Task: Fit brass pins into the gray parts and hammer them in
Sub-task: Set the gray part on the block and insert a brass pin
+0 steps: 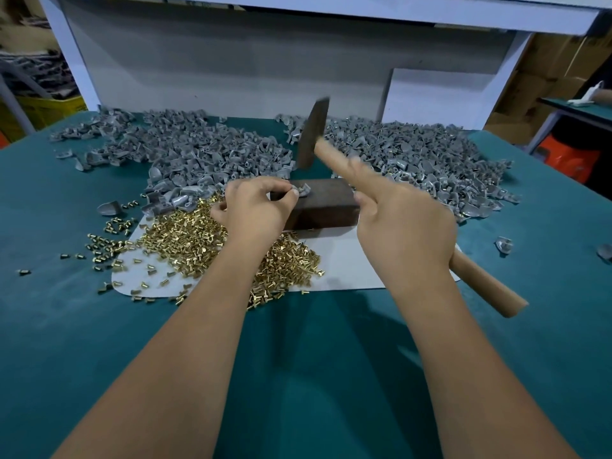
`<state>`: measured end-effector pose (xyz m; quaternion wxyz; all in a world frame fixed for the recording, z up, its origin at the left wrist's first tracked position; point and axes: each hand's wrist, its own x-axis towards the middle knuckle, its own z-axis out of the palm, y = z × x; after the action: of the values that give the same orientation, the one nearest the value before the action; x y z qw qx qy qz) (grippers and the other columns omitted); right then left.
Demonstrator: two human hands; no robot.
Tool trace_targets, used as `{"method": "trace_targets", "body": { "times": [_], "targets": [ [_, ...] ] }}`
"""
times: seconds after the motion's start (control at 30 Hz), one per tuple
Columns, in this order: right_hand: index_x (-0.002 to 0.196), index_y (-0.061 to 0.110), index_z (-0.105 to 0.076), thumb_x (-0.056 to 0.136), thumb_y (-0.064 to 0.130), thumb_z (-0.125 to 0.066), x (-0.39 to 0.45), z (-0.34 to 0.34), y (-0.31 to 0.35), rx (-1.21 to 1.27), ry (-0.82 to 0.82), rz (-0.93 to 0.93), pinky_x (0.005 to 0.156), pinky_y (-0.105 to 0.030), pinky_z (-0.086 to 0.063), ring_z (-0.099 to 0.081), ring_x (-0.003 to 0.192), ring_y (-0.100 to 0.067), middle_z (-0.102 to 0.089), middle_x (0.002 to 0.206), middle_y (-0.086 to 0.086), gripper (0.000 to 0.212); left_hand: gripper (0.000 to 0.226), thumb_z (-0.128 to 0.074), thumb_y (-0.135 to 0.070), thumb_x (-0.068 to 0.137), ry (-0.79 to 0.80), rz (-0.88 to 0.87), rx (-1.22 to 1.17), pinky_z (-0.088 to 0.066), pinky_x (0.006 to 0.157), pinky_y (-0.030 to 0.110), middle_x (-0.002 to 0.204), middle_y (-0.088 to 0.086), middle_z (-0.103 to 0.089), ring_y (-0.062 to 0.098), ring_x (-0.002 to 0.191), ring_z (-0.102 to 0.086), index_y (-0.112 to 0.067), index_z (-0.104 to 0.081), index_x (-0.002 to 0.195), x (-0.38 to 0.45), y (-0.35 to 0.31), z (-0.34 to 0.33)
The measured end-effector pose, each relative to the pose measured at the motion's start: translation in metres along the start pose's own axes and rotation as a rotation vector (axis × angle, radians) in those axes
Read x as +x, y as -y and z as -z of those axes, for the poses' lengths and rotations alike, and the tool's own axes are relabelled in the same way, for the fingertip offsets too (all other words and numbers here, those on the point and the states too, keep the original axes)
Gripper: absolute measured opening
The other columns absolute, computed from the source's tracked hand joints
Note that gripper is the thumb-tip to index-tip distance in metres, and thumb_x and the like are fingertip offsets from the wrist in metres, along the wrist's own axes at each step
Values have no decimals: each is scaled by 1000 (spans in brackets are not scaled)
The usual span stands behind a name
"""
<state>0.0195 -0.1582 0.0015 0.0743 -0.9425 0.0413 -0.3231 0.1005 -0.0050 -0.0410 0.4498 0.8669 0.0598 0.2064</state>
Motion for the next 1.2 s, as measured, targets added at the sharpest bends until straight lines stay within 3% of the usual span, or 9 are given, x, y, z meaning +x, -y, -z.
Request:
{"method": "trace_targets", "body": {
  "times": [0.1, 0.27, 0.37, 0.5, 0.6, 0.7, 0.93, 1.07, 1.2],
  "targets": [
    [134, 52, -42, 96, 36, -50, 1, -2, -4, -9, 100, -20, 50, -29, -23, -37, 60, -20, -63, 79, -1, 42, 19, -72, -46, 84, 21, -2, 1, -20, 95, 41, 83, -34, -54, 6, 123, -36, -48, -62, 68, -1, 0, 1],
    [133, 50, -45, 95, 34, -51, 1, 1, 0, 62, -50, -37, 47, -25, -21, -45, 56, -24, -58, 73, -1, 42, 13, -74, -43, 84, -2, -7, -3, -18, 95, 40, 84, -28, -57, 6, 124, -35, -46, -66, 73, 0, 1, -1],
    [134, 52, -43, 95, 34, -52, -1, -2, -1, -28, 97, 6, 52, -29, -23, -50, 64, -26, -62, 76, -1, 44, 14, -72, -46, 84, 14, 3, -1, -20, 96, 41, 90, -28, -59, 8, 124, -40, -46, -65, 72, -1, 1, 1],
    [135, 50, -42, 96, 33, -49, 1, -3, -3, 61, 76, -77, 54, -30, -27, -44, 62, -24, -62, 79, -2, 43, 8, -72, -46, 85, 25, 1, -23, -20, 98, 41, 97, -27, -60, 9, 124, -41, -45, -68, 78, -1, 0, 2],
    [138, 45, -40, 98, 29, -48, 4, -4, -6, 92, -18, -110, 48, -27, -22, -37, 55, -21, -49, 79, -1, 45, 5, -71, -43, 85, 76, 7, -66, -23, 106, 49, 106, -27, -64, 11, 127, -40, -40, -73, 82, 1, 3, 3],
    [138, 43, -40, 99, 27, -45, 5, -6, -15, 55, -22, -170, 45, -24, -13, -26, 48, -13, -41, 83, -1, 43, 20, -74, -31, 84, 155, -1, -235, -37, 106, 53, 103, -25, -66, 21, 125, -48, -42, -71, 67, 1, 2, 8],
    [116, 26, -53, 97, 21, -44, 9, -19, -34, 12, 81, -289, 46, -27, -15, -39, 63, -27, -58, 80, -5, 22, 30, -74, -32, 83, 171, -8, -238, -32, 108, 54, 82, -52, -54, 11, 127, -37, -43, -69, 56, -6, -5, 12],
    [98, 22, -50, 93, 17, -47, 6, -30, -42, 15, 159, -334, 46, -29, -17, -41, 65, -29, -49, 71, -2, 8, 31, -73, -29, 84, 175, -18, -258, -27, 110, 53, 87, -44, -59, 11, 128, -36, -43, -69, 56, -7, -5, 14],
    [96, 19, -56, 94, 22, -45, 8, -38, -43, -33, 230, -307, 55, -30, -27, -42, 68, -28, -63, 85, -7, 11, 33, -73, -30, 84, 172, -24, -245, -23, 111, 52, 85, -48, -57, 9, 126, -35, -45, -69, 55, -6, -4, 14]
  ]
}}
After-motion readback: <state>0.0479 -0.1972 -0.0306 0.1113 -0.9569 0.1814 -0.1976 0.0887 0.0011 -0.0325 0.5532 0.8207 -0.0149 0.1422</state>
